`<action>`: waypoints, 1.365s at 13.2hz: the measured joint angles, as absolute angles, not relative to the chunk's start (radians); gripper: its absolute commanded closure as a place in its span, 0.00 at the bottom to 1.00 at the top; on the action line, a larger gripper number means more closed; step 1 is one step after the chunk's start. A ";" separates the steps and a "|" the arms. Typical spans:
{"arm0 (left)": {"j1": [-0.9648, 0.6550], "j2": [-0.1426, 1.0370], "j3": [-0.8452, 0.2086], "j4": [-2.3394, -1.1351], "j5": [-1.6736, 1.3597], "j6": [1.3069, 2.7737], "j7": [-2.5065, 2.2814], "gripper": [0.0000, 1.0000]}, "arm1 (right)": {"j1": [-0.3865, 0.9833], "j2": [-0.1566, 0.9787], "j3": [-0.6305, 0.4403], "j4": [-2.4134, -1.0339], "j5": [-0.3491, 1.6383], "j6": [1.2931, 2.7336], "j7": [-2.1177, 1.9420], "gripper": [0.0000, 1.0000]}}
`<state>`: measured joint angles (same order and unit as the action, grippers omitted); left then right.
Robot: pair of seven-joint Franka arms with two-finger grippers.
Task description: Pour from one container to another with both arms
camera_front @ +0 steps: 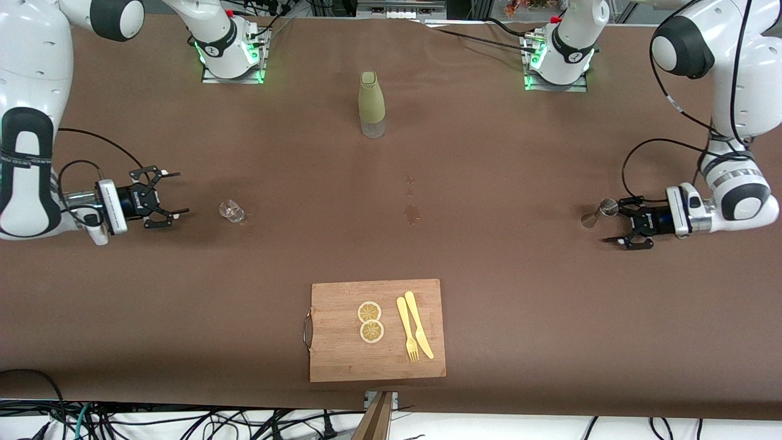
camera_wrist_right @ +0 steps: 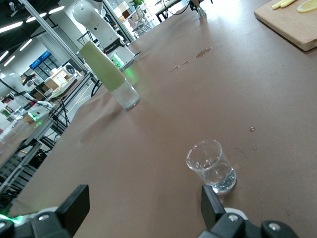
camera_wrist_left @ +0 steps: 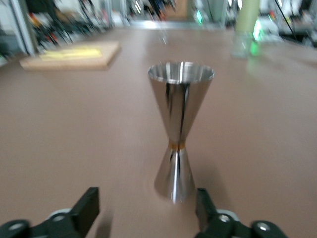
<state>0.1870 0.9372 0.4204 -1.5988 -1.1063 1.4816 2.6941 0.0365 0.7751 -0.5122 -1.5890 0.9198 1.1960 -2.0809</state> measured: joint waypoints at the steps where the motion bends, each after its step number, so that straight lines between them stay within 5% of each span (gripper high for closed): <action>1: 0.187 0.936 0.424 -1.564 -1.050 1.492 2.666 0.00 | 0.037 0.769 -0.515 -1.559 0.918 1.179 -2.017 0.00; 6: 0.182 0.905 0.428 -1.511 -0.836 1.495 2.328 0.00 | 0.090 0.678 -0.517 -1.478 0.868 1.149 -1.605 0.00; 12: 0.117 0.665 0.406 -1.416 -0.499 1.494 1.548 0.00 | 0.260 0.486 -0.596 -1.471 0.691 1.171 -1.143 0.00; 18: 0.038 0.387 0.120 -1.414 -0.179 1.448 0.748 0.00 | 0.198 0.254 -0.364 -1.473 0.310 1.293 -0.700 0.00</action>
